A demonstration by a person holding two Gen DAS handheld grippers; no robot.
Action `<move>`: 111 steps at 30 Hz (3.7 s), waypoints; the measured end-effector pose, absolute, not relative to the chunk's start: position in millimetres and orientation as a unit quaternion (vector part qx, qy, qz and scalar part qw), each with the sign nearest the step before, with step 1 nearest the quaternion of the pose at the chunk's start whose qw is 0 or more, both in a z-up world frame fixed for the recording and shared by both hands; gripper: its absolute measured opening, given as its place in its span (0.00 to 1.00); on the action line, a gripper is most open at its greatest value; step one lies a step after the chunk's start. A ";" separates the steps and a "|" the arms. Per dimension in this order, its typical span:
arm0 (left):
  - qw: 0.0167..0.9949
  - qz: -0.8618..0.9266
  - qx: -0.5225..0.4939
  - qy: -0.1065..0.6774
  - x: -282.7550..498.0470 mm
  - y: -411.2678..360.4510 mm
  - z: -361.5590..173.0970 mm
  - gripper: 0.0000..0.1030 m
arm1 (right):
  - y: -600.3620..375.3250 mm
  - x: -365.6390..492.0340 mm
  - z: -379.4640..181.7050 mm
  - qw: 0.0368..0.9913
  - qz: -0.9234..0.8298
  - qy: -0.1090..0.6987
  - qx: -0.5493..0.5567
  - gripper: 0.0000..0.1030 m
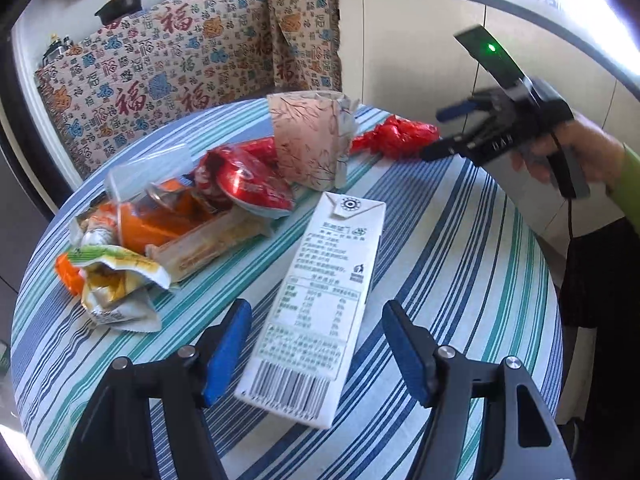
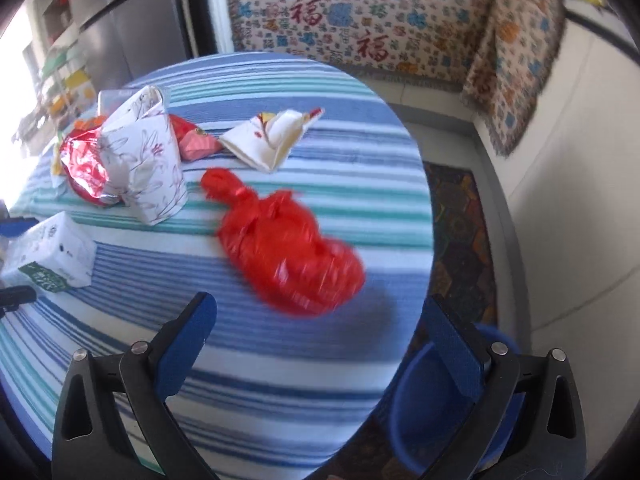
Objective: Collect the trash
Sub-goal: 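Close right tool on red plastic bag while left tool grasps milk carton, then carry both items over blue wastebasket and open both tools to drop them, then move left tool to yellow-green chip bag while right tool approaches floral paper cup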
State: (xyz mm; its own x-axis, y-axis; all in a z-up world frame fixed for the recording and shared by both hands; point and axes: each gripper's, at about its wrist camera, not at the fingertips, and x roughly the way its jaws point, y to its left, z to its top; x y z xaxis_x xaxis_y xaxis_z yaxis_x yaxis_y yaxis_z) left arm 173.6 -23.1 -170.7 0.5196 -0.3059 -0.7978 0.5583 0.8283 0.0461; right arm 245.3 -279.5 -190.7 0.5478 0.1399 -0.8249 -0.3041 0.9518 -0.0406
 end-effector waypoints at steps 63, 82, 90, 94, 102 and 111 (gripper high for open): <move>0.859 -0.311 0.027 0.406 251.3 -384.6 -212.1 0.65 | -577.8 168.2 -197.7 0.860 -0.141 0.434 0.227 0.70; 0.901 -0.206 0.075 0.374 143.3 -143.3 -137.0 0.88 | -351.5 144.0 -130.8 0.953 -0.020 0.302 0.018 0.90; 0.915 -0.073 0.080 0.388 140.2 -25.6 -158.7 0.88 | -229.1 140.6 -161.1 0.925 0.096 0.368 -0.011 0.90; 0.910 -0.020 0.053 0.410 149.2 27.1 -169.8 0.88 | -185.6 152.5 -182.3 0.905 0.117 0.407 -0.041 0.90; 0.902 0.022 0.030 0.430 176.7 75.6 -183.1 0.88 | -138.2 180.5 -206.1 0.889 0.132 0.433 -0.066 0.90; 0.895 0.047 0.018 0.443 234.4 79.7 -187.9 0.88 | -132.0 183.1 -207.0 0.890 0.119 0.436 -0.059 0.98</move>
